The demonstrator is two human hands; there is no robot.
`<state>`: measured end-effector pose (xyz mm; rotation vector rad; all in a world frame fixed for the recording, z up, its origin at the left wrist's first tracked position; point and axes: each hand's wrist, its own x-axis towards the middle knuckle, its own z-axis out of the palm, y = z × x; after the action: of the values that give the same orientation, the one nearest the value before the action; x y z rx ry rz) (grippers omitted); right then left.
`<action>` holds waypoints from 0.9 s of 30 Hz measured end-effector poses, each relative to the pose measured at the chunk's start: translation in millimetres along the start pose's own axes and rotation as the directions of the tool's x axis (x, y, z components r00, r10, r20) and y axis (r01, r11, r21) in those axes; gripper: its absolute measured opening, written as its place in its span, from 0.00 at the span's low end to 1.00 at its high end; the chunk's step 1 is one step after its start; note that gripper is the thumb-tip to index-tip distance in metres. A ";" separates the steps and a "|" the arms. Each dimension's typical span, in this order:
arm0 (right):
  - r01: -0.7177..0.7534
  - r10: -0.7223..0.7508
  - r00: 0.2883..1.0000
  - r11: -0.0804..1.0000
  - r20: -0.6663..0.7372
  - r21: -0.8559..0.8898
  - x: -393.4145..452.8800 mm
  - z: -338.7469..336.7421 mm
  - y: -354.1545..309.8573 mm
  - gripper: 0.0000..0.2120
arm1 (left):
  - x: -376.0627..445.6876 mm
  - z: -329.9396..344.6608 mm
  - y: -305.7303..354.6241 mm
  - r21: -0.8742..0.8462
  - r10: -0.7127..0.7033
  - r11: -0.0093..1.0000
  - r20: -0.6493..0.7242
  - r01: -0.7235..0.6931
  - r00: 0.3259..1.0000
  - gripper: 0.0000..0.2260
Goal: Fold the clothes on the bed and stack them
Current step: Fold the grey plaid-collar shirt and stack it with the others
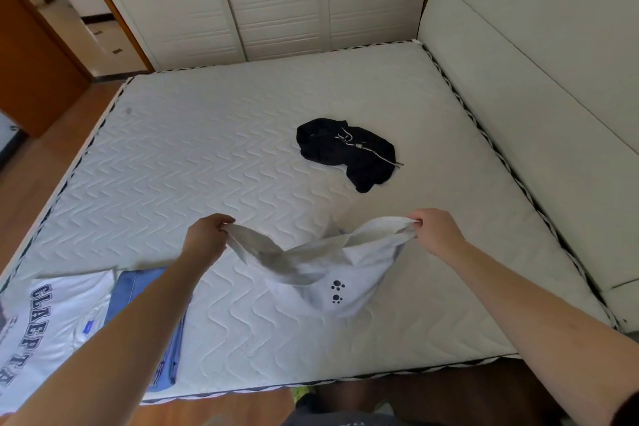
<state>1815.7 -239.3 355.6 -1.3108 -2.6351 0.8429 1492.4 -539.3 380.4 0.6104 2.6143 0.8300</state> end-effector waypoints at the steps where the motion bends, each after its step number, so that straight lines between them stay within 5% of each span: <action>1: -0.001 -0.002 0.999 0.998 -0.043 -0.065 5.4 0.5 0.1 0.10 | 6.9 -3.3 -5.6 0.003 -0.002 1.000 -0.013 0.002 1.000 0.18; 8: -0.108 0.107 0.981 0.994 -0.163 0.002 39.1 -4.3 -6.1 0.14 | 66.5 -26.6 -28.8 0.015 -0.034 0.999 0.049 0.033 0.998 0.11; 14: -0.047 0.044 0.977 0.999 -0.208 -0.010 56.2 7.1 -13.0 0.15 | 108.5 -26.1 -39.9 0.111 0.036 0.992 0.207 -0.060 0.978 0.07; 18: -0.162 0.186 0.957 0.979 -0.221 0.124 66.4 13.2 -12.2 0.15 | 129.0 -17.5 -33.9 0.088 0.028 0.995 0.244 -0.050 0.969 0.07; 27: -0.333 0.580 0.796 0.656 -0.171 0.677 127.5 -17.4 -4.5 0.09 | 177.9 -17.6 6.9 0.367 0.015 0.926 0.212 -0.094 0.977 0.04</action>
<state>1737.4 -137.2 351.3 -1.7282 -1.5064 1.2249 1335.1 -455.3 366.5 0.8250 2.5847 0.2550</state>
